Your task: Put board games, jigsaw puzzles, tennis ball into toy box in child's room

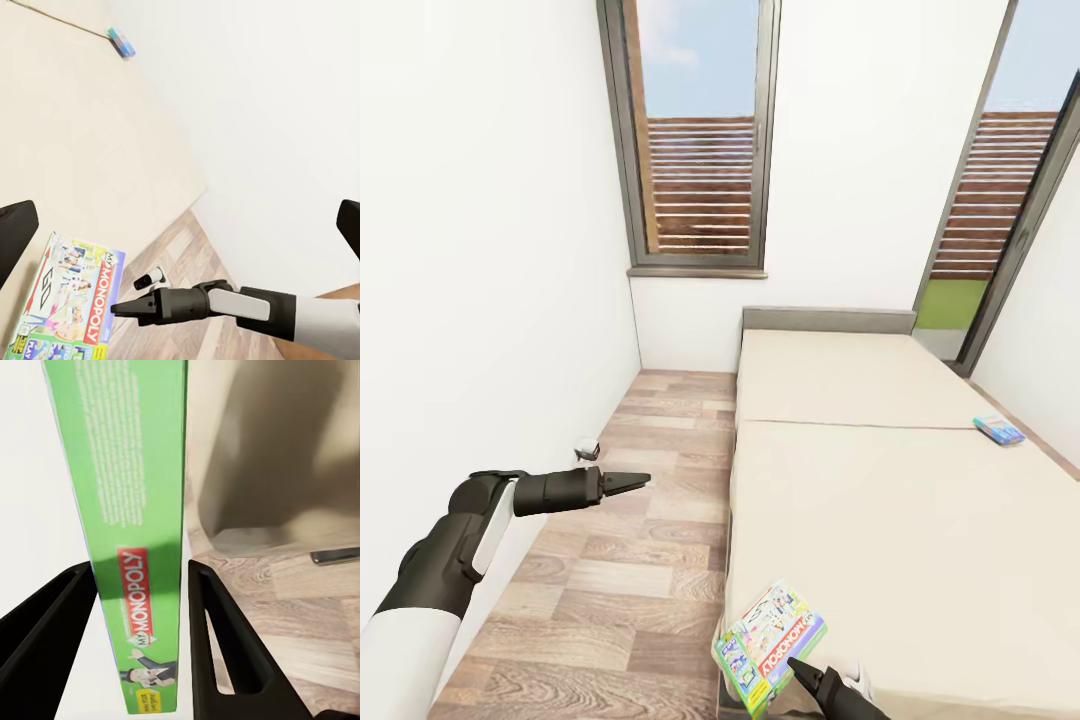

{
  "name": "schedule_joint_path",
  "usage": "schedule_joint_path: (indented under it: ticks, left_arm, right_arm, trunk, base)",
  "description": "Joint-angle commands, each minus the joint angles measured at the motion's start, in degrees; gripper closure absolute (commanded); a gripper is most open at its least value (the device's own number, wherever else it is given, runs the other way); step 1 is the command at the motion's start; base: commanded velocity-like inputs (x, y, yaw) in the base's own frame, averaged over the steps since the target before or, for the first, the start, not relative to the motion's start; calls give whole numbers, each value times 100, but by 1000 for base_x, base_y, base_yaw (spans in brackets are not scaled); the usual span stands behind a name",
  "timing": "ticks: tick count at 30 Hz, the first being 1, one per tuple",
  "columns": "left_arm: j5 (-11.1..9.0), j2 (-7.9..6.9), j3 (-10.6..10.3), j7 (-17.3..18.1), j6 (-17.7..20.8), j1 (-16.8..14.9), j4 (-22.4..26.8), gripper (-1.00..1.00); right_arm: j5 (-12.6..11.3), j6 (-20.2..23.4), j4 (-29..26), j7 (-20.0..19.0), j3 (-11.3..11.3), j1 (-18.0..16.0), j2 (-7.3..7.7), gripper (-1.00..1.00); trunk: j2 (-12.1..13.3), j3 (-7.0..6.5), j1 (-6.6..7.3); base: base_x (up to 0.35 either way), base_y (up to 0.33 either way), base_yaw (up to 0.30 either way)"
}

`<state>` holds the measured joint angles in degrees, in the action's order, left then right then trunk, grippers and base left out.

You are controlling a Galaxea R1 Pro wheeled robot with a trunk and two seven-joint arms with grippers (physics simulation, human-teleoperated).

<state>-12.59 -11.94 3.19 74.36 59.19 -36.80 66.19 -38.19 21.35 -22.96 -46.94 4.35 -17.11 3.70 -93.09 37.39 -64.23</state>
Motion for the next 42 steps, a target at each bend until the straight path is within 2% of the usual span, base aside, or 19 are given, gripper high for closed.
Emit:
schedule_joint_path:
  ticks: [1, 16, 20, 25, 42]
  left_arm:
    - [-11, -1, 3, 8, 44, -3, 0, -100]
    - [-11, -1, 16, 8, 42, -3, 0, -100]
    - [-12, -1, 16, 8, 41, -3, -1, -100]
    - [-9, -1, 15, 8, 40, -3, -1, -100]
    - [-7, -1, -1, 8, 45, -3, -1, -100]
  right_arm:
    - [-30, 45, 2, -8, 13, -3, -1, 100]
    - [-37, 51, 2, -15, 20, -3, 4, 100]
    - [-37, 49, 2, -139, 21, -3, 6, 100]
    - [-27, 37, 2, -504, 25, -3, 8, 100]
    - [-23, 39, -4, -545, 18, -3, 4, 100]
  trunk:
    - [39, -13, 23]
    - [641, -282, 353]
    - [801, -354, 440]
    - [1002, -444, 550]
    - [1683, -749, 924]
  base:
    - [0, 0, 0]
    - [0, 0, 0]
    - [0, 0, 0]
    - [0, 0, 0]
    - [0, 0, 0]
